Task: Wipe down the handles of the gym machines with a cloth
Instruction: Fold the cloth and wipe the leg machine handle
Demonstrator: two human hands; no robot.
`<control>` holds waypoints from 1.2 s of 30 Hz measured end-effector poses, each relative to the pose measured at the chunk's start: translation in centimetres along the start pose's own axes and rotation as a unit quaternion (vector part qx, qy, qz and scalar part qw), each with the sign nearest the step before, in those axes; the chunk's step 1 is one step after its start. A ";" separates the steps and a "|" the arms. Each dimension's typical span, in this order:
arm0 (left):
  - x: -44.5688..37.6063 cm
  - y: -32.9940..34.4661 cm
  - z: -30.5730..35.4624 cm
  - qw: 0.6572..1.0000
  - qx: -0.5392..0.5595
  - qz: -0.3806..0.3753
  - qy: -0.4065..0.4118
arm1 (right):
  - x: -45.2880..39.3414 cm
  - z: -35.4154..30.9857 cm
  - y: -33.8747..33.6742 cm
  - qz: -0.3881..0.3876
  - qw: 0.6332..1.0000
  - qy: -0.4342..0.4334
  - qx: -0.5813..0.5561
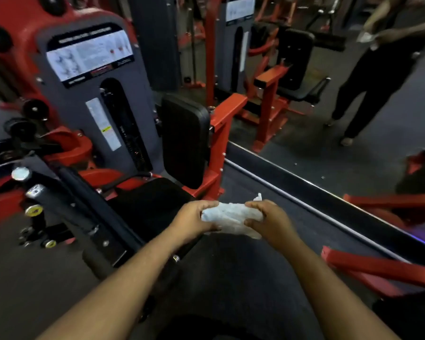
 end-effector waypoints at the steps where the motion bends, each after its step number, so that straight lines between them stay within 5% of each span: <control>1: -0.3 -0.1 0.0 0.999 -0.035 0.017 -0.002 | -0.9 0.2 -0.3 -0.006 1.000 -0.027 0.001; 12: -6.0 -4.7 -4.2 0.979 -0.019 0.202 -0.035 | -15.2 0.8 -1.1 -0.036 0.983 -0.170 0.061; 18: -10.2 -7.7 -5.1 0.944 0.180 0.271 -0.051 | -21.7 -0.3 -0.6 -0.122 0.966 -0.197 0.116; 23: -13.0 -9.8 -4.0 0.959 0.136 0.244 -0.043 | -27.9 -1.2 1.1 -0.213 0.940 -0.203 0.175; 28: -14.2 -12.5 -2.3 0.982 0.061 0.172 -0.057 | -30.6 -8.6 3.5 -0.357 0.894 -0.270 -0.035; 31: -13.8 -13.9 -1.3 0.972 0.082 0.201 -0.088 | -31.2 -11.0 5.6 -0.439 0.855 -0.245 -0.125; 33: -12.9 -14.2 -0.9 0.947 0.144 0.265 -0.113 | -31.5 -12.0 6.1 -0.479 0.827 -0.233 -0.180; 36: -10.9 -12.5 -0.5 0.828 0.299 0.441 -0.175 | -31.8 -12.9 6.2 -0.537 0.782 -0.181 -0.261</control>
Point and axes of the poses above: each hand's wrist, its own x-axis away from the middle knuckle, its own y-axis out of the palm, z = x × y, the point moved 1 cm from there along -x, towards the middle knuckle, and after that the axes turned 3 degrees about -x, right-handed, at the moved point
